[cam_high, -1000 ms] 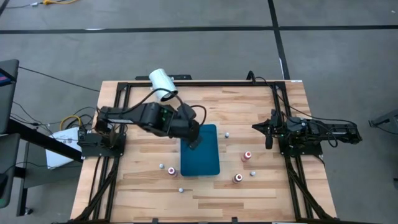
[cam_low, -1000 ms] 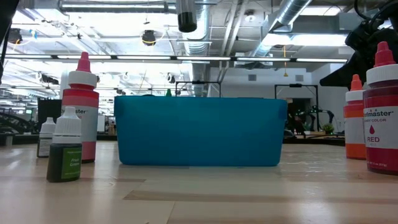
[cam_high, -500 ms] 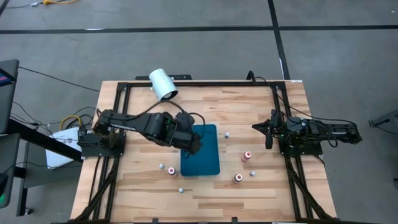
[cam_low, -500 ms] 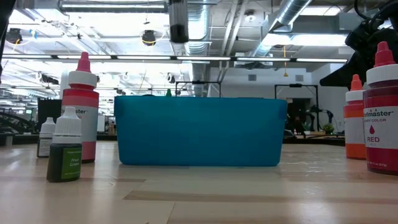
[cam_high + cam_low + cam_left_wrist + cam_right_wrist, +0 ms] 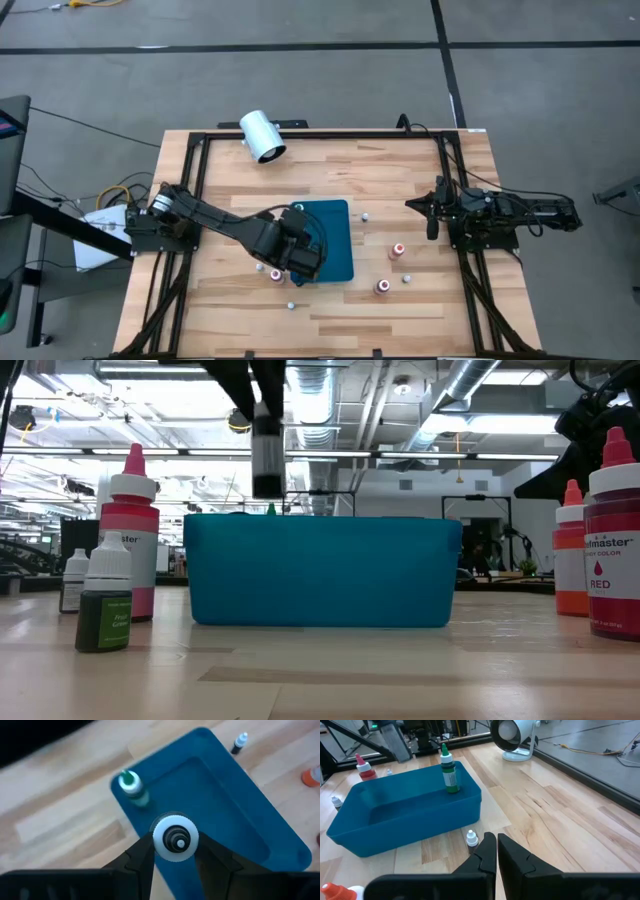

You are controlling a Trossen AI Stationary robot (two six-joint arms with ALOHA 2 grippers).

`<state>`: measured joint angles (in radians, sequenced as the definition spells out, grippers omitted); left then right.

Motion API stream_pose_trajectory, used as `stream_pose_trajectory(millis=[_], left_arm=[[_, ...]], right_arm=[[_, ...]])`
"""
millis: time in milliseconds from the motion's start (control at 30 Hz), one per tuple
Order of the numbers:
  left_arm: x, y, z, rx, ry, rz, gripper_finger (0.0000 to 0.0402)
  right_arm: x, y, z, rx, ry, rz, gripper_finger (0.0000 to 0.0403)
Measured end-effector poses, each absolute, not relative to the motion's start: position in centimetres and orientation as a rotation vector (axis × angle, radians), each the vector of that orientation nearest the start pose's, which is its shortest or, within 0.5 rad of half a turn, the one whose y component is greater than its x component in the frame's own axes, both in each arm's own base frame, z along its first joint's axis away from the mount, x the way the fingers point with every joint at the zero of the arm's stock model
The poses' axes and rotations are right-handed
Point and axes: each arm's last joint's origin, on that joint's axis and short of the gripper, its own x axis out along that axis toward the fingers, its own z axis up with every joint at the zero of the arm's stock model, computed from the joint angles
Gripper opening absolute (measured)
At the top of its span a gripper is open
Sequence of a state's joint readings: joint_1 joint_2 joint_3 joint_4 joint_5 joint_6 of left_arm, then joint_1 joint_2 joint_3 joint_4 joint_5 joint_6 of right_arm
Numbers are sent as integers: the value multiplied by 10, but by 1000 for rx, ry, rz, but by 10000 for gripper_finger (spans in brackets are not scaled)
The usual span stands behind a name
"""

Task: Pick & Place food coloring
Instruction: Put the large black food coloring bottle into the blue bin

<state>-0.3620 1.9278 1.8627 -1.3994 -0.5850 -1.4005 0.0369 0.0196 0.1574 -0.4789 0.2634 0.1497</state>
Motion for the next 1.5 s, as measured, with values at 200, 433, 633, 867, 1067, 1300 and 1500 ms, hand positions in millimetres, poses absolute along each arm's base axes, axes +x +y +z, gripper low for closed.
stream_pose_trajectory(millis=[200,433,633,867,1067,1300,1500], left_arm=[[356,-114,275,-549,861,992,113],[359,-100,251,-564,878,1033,113],[361,-89,237,-559,906,1049,112],[363,-82,222,-575,911,1040,112],[364,-81,215,-578,888,1040,112],[360,-80,206,-574,901,1052,112],[360,-78,207,-549,876,1064,112]], right_arm=[[81,-5,170,98,320,-249,7],[81,-5,170,97,320,-249,7],[81,-5,170,97,320,-249,7],[81,-5,170,97,320,-249,7],[81,-5,170,97,320,-249,7],[81,-5,170,97,320,-249,7],[81,-5,170,97,320,-249,7]])
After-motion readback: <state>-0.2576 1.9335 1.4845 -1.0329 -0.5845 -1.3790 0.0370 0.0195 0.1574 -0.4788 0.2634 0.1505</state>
